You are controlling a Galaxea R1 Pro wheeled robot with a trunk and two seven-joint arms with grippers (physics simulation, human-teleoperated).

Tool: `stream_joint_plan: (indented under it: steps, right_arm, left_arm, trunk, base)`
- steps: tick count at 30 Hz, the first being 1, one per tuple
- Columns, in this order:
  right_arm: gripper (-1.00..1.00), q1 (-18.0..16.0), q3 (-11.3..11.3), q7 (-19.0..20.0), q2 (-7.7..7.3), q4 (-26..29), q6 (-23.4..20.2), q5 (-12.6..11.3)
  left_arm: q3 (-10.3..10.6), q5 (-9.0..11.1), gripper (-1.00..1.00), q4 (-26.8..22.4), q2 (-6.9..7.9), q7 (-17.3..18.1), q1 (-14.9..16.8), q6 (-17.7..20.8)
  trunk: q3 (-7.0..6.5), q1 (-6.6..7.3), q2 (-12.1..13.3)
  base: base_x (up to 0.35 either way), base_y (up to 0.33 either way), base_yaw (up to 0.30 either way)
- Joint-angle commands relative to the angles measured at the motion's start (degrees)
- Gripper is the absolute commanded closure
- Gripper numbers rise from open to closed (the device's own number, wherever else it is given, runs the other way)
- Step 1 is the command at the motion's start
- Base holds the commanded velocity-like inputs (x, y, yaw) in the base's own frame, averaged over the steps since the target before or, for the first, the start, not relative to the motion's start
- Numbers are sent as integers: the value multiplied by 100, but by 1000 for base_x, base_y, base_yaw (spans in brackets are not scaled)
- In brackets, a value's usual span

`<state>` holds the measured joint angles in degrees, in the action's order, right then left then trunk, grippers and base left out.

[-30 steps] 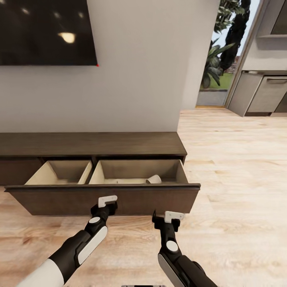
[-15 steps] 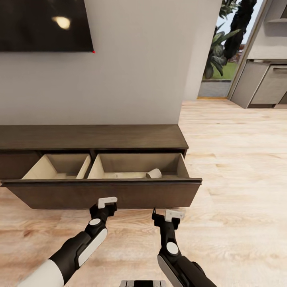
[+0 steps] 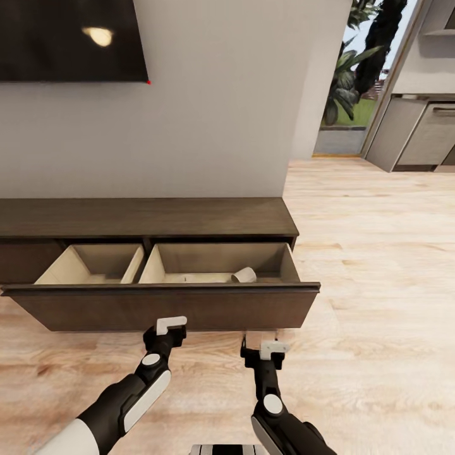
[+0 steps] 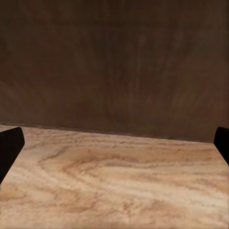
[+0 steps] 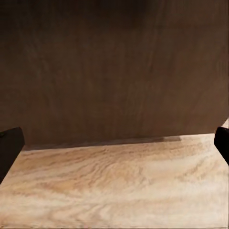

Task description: Place each of the two pumpkins and all three candles from the living room inside a cabinet in the living room (use any cabinet), then make sure every cabinet is closed, and position the cauldron so it is next to a table in the living room.

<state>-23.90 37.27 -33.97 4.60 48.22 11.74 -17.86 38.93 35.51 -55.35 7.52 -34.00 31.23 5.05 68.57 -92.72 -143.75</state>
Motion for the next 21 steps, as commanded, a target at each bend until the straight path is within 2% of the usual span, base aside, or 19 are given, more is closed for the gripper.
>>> stream_joint_plan:
  steps: [1,2,5,8,15,21]
  right_arm:
    - [-100,-12,22,162,6,-124,55,-84]
    - [-100,-15,12,349,10,-188,64,-101]
    - [-100,-19,-2,546,14,-244,72,-101]
    - [-100,-24,-8,592,15,-256,73,-98]
    - [-100,-49,-14,620,17,-260,82,-108]
    - [-100,-223,-25,708,12,-276,68,-139]
  left_arm:
    - [31,21,-100,-11,8,-46,6,23]
    - [38,23,-100,-13,2,-41,6,23]
    - [43,26,-100,-16,3,-31,6,23]
    - [44,21,-100,-16,0,-34,6,23]
    - [44,17,-100,-12,12,-37,5,23]
    - [45,17,-100,-11,15,-50,5,23]
  trunk:
    - [5,1,-2]
    - [5,1,-2]
    - [5,1,-2]
    - [5,1,-2]
    - [5,1,-2]
    - [5,1,-2]
  base:
    - [0,0,0]
    - [24,0,0]
    - [162,0,0]
    - [161,0,0]
    - [22,0,0]
    - [1,0,0]
